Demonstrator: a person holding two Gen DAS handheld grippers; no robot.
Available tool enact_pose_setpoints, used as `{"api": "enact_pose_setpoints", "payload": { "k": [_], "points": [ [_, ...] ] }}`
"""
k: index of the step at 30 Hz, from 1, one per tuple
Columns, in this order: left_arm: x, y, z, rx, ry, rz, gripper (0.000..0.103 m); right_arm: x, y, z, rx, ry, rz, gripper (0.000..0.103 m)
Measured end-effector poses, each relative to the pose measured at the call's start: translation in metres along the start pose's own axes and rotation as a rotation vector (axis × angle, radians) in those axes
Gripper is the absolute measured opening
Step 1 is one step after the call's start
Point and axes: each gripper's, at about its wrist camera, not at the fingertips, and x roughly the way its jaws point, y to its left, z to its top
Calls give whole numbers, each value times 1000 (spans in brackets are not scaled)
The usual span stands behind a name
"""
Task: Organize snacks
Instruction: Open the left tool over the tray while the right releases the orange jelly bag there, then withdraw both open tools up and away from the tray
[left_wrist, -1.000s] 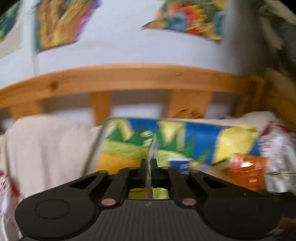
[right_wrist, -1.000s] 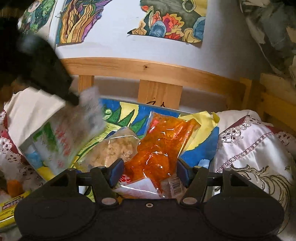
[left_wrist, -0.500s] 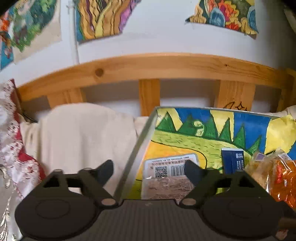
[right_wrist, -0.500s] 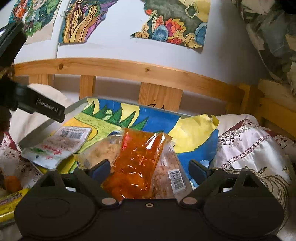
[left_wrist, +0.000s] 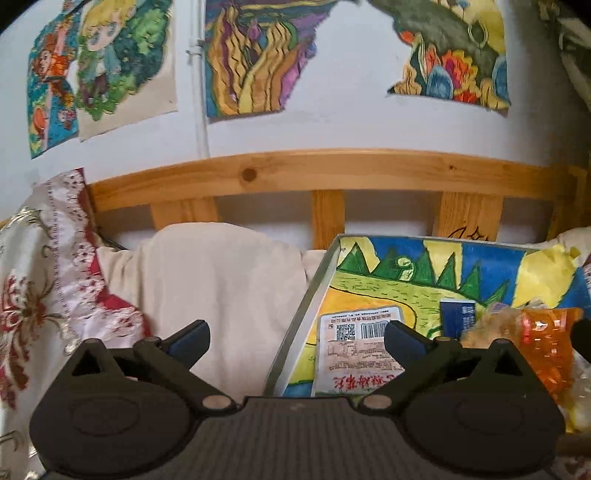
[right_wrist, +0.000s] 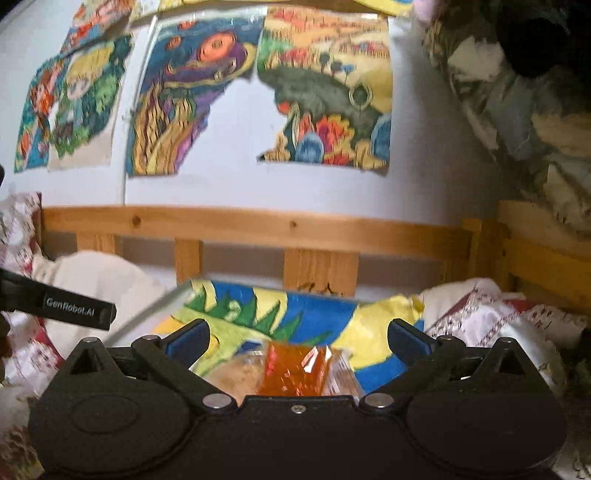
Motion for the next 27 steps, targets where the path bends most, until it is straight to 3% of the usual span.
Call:
{"api": "enact_pose_setpoints", "payload": {
  "k": [4,13,18,22,27],
  "points": [
    [-33,9,0,-17,-6,-10,102,-22,6,10,5,-44,15,102],
    [-107,54,-23,-168,-65,-39,102,-89,19,16,93,-78,10,102],
    [-137,75,-30,-126,-83,-59,102,-116,34,14,90,-39,10,102],
    [-152,87,-46,-99,-42,-104,102,-134,47,7,84,-17,26,102],
    [-155,93,-66,9,121,-172,102,-154,62,-2,55,9,56,102]
  ]
}}
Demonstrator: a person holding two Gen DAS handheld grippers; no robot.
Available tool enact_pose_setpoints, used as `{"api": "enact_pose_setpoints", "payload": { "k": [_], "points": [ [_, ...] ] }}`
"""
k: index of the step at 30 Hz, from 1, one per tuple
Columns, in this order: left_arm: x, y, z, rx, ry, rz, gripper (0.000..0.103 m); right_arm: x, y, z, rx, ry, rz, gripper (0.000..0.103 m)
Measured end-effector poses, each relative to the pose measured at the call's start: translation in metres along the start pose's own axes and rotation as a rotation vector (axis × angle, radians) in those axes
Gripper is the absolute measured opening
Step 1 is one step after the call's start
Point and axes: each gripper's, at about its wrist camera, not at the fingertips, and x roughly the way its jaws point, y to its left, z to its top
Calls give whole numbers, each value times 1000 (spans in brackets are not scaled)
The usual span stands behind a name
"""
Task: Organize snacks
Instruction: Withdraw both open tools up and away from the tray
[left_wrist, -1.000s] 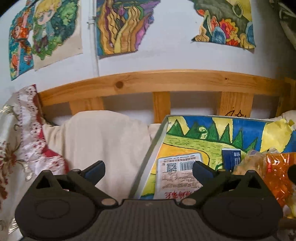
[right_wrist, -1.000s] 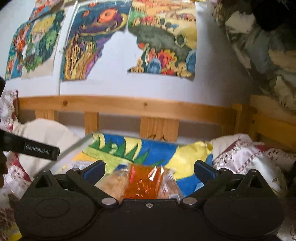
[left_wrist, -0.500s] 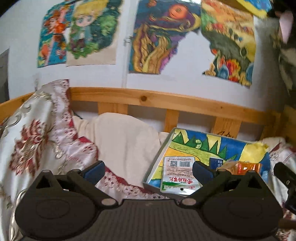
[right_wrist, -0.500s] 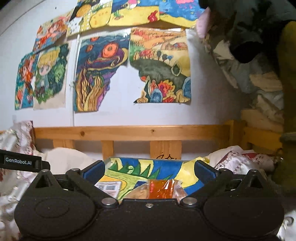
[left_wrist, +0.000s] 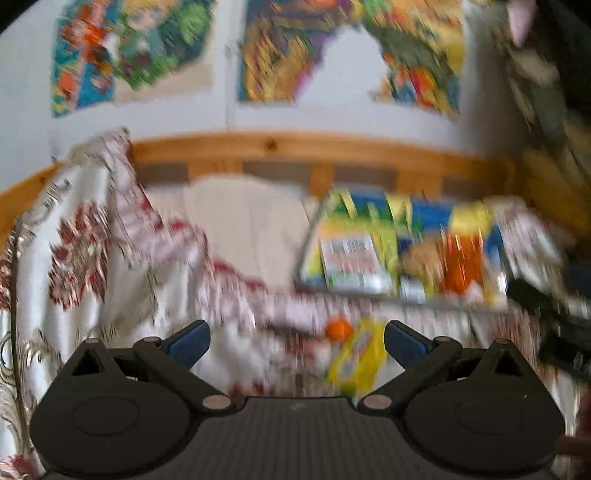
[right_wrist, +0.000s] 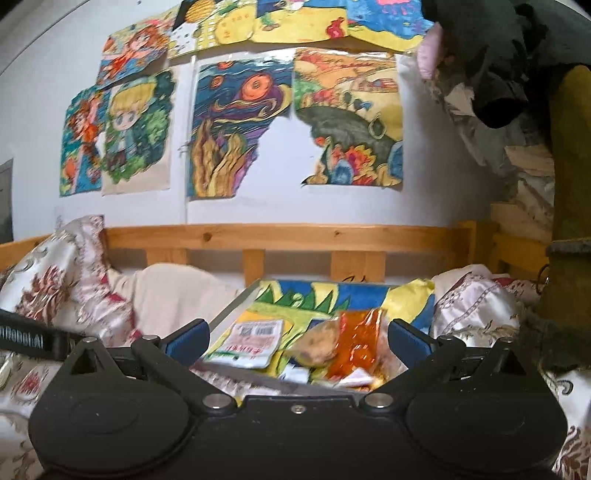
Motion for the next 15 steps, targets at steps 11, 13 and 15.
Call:
{"api": "enact_pose_setpoints", "payload": {
  "k": [11,13,15],
  "points": [
    [-31,13,-42,130,48,-60,102,-32,20,-30,6,96,-14,102],
    [-34,16,-42,124,32,-65,102,-36,23,-37,19,126,-10,102],
    [-35,23,-43,101,28,-85,102,-39,27,-43,12,157,-11,102]
  ]
}}
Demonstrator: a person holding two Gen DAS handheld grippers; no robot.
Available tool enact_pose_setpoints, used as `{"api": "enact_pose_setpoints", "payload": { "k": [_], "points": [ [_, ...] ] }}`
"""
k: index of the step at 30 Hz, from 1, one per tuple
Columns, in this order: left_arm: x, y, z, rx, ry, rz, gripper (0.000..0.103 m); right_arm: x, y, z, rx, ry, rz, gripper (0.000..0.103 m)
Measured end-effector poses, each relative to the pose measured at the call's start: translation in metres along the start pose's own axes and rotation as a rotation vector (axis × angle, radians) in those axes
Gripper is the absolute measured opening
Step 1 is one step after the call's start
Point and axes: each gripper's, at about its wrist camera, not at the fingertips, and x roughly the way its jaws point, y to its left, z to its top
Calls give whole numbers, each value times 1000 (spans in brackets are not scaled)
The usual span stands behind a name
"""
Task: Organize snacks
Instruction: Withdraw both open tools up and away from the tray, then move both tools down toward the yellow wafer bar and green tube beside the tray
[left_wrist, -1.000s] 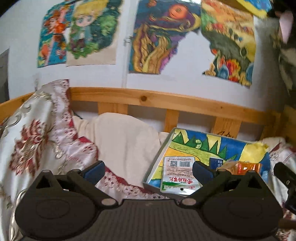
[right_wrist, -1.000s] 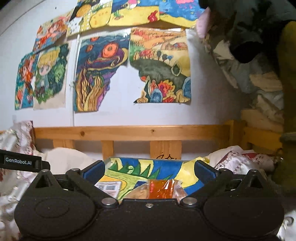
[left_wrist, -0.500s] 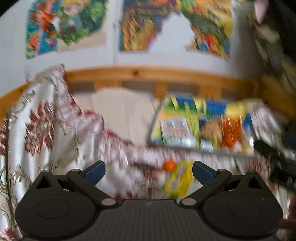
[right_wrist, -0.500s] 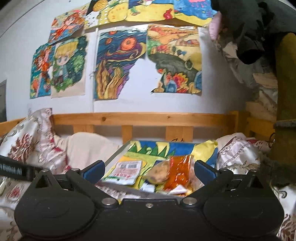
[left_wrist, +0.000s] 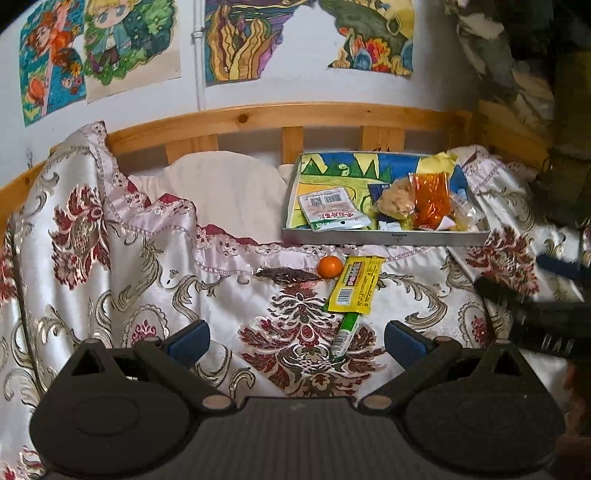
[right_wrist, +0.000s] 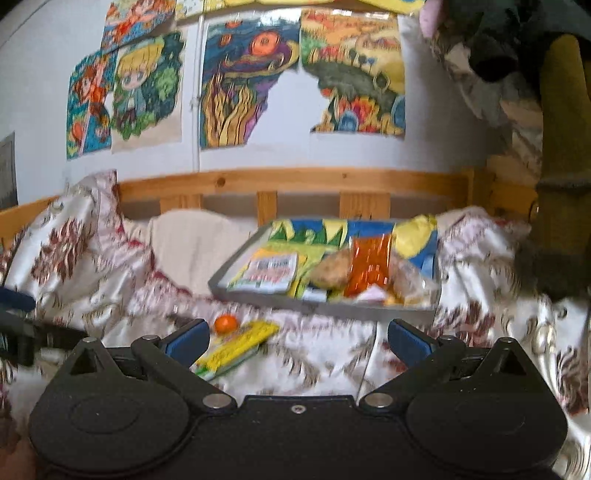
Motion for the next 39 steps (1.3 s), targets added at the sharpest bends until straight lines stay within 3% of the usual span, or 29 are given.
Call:
{"api": "enact_pose_setpoints", "payload": {
  "k": [5,11,16,22,31,39],
  "points": [
    [1,12,-3,-32,-7,-6,102,-1,10,-9,-20,35,-10,102],
    [10,22,-10,-74,64,23,102,7,15,-14,-46,85,-12,102],
    [5,26,-11,-98,42,30,102,11,17,-10,-59,96,-1,102],
    [11,24,-10,-108,59,90,102,25,22,4,-137,69,32,102],
    [29,28,-11,-123,154,130,102,59,21,15,-156,56,94,102],
    [46,26,2,-111,155,190,102,109,42,21,-266,19,131,102]
  ]
}}
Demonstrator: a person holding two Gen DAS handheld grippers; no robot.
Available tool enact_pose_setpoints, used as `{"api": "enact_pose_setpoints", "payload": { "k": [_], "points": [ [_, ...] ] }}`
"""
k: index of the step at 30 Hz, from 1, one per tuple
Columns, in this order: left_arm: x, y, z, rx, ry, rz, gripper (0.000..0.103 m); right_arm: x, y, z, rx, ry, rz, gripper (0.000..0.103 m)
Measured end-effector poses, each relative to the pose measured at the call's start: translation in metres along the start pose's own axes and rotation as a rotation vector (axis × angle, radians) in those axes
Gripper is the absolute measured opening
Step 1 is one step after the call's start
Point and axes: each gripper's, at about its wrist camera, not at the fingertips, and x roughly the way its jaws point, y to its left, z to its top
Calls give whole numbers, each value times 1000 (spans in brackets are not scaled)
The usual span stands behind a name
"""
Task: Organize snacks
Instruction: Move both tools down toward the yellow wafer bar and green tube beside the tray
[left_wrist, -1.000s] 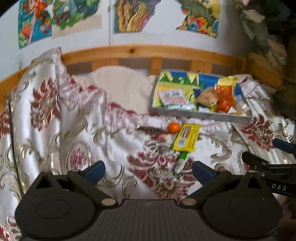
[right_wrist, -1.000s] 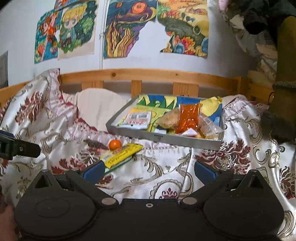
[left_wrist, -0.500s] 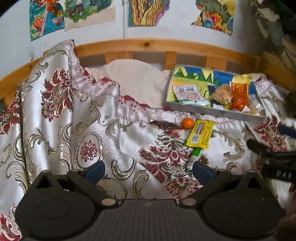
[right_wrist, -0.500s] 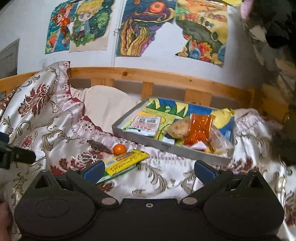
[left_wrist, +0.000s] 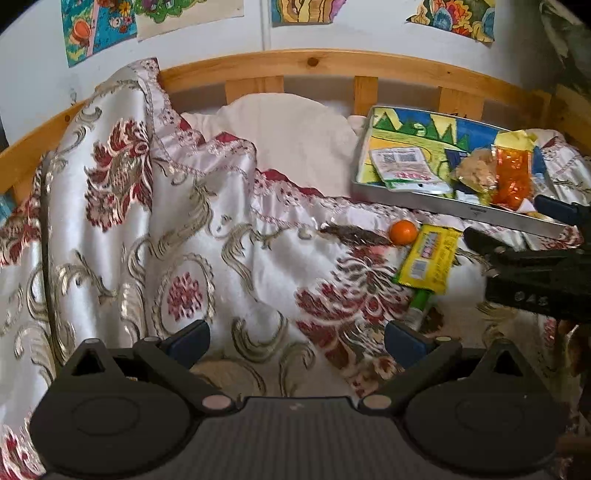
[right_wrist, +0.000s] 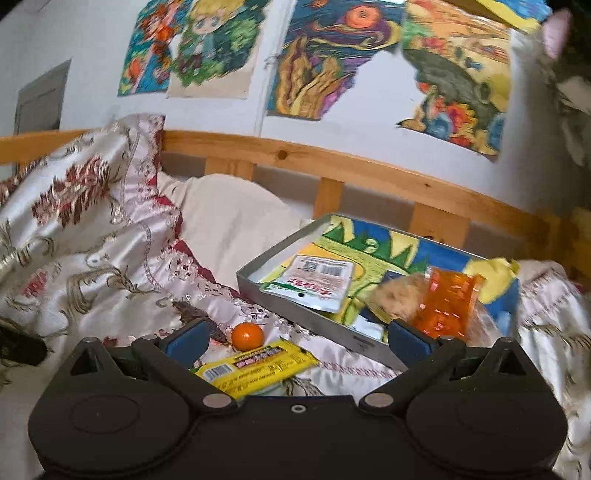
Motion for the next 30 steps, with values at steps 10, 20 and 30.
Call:
{"api": "enact_pose_setpoints", "payload": {
  "k": [10,20,30],
  "points": [
    [35,12,20,-122,22,186,102,66,34,-6,5,65,35,102],
    [39,19,9,-261,31,208,102,83,53,-25,-28,168,18,102],
    [30,-16,-1,-126,-88,162,102,68,33,-35,-5,203,-76,102]
  ]
}}
